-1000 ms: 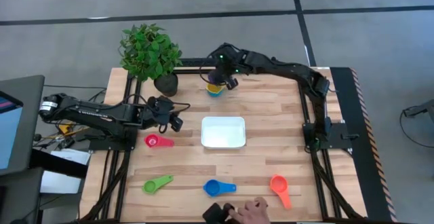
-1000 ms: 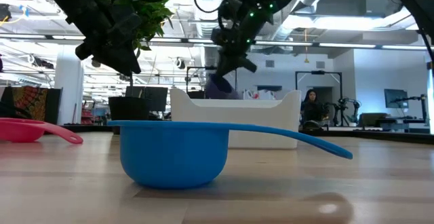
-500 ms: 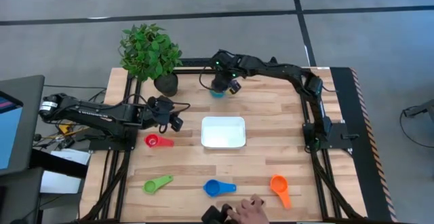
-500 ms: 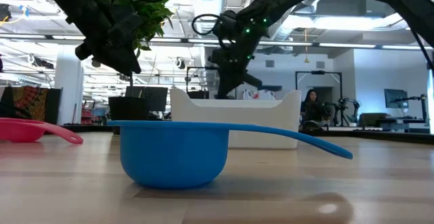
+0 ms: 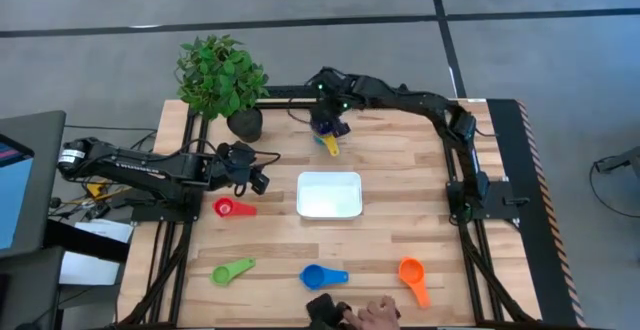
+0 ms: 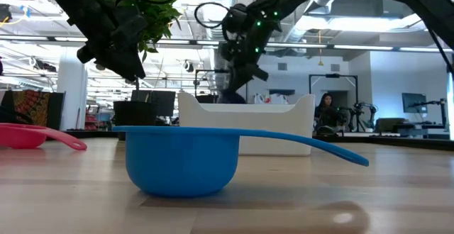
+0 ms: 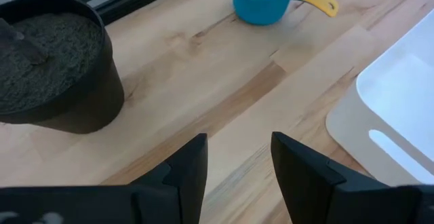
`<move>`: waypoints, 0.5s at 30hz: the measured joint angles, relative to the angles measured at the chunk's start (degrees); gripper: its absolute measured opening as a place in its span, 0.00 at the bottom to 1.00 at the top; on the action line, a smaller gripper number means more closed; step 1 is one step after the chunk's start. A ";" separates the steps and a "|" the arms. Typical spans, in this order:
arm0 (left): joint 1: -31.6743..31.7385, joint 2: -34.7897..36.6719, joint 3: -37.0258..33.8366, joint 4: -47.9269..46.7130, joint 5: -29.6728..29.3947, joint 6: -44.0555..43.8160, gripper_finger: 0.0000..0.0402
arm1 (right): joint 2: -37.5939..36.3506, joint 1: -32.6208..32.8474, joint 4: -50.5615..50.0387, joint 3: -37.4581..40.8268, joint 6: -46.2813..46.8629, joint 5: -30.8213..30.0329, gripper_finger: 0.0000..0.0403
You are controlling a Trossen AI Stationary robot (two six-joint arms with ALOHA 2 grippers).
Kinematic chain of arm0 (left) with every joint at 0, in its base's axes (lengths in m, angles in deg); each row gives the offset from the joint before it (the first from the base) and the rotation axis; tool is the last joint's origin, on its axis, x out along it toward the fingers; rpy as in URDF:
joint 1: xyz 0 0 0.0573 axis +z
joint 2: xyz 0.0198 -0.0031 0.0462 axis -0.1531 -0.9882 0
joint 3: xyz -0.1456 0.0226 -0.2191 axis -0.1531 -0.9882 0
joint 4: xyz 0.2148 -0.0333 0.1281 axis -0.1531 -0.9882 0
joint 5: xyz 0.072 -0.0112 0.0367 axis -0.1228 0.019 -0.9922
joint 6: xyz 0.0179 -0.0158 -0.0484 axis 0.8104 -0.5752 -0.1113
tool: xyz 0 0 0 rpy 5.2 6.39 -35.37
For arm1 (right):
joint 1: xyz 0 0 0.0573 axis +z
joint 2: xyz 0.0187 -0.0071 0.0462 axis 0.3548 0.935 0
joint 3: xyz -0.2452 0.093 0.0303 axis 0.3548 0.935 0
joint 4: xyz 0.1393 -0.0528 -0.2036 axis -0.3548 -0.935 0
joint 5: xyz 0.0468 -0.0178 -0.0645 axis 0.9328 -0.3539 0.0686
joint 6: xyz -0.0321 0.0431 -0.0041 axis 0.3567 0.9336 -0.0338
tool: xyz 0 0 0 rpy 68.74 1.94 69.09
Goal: Nest measuring cups in basket
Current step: Stack the dark blue measuring cup on top of the yellow measuring cup
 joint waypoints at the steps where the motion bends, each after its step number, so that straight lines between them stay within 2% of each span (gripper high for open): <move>1: 0.00 0.00 0.00 0.00 -0.02 0.16 0.38 | 0.00 -0.40 -0.76 -1.20 3.25 0.36 0.04; 5: 0.00 -0.01 0.00 -0.08 0.02 0.97 0.38 | -0.04 -2.17 -6.29 -5.44 22.96 0.60 0.04; 9: 0.00 0.00 0.00 -0.38 0.00 1.04 0.38 | 0.06 -4.88 -10.47 -5.83 41.67 9.88 0.03; 11: 0.00 0.00 0.00 -1.05 -0.02 1.06 0.38 | 1.16 -5.81 -10.45 -5.94 46.97 12.70 0.02; 15: 0.00 0.00 0.00 -2.12 0.03 1.09 0.38 | 3.91 -6.61 -9.75 -5.80 51.15 12.89 0.01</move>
